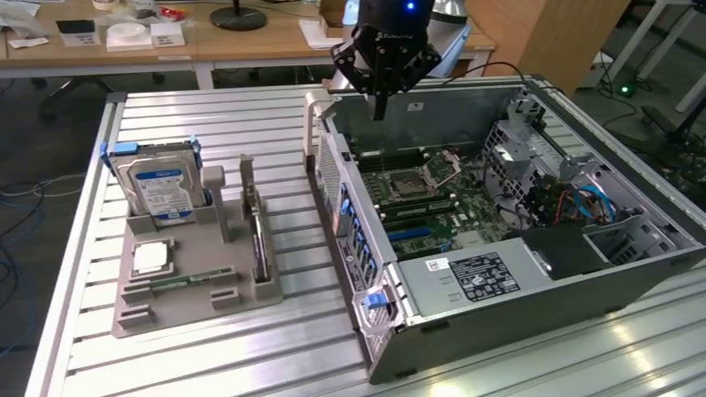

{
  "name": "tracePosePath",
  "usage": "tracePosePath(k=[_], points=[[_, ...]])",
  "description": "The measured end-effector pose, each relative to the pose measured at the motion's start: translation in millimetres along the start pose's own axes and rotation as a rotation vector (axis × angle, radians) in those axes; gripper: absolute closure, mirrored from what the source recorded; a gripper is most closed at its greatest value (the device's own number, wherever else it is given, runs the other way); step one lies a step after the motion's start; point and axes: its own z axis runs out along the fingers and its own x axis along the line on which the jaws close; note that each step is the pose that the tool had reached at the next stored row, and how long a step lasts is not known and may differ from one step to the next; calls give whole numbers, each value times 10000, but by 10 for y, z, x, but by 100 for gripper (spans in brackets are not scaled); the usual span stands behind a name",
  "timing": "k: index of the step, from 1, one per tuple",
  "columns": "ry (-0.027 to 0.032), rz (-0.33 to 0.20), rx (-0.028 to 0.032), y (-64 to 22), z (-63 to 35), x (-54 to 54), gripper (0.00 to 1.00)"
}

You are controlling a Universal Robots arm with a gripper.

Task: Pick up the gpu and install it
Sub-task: 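Reach for the gpu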

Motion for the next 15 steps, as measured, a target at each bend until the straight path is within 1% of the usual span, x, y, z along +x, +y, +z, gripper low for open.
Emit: tracePosePath(k=[15], points=[[0,-1,0,-13,-3,180,89]])
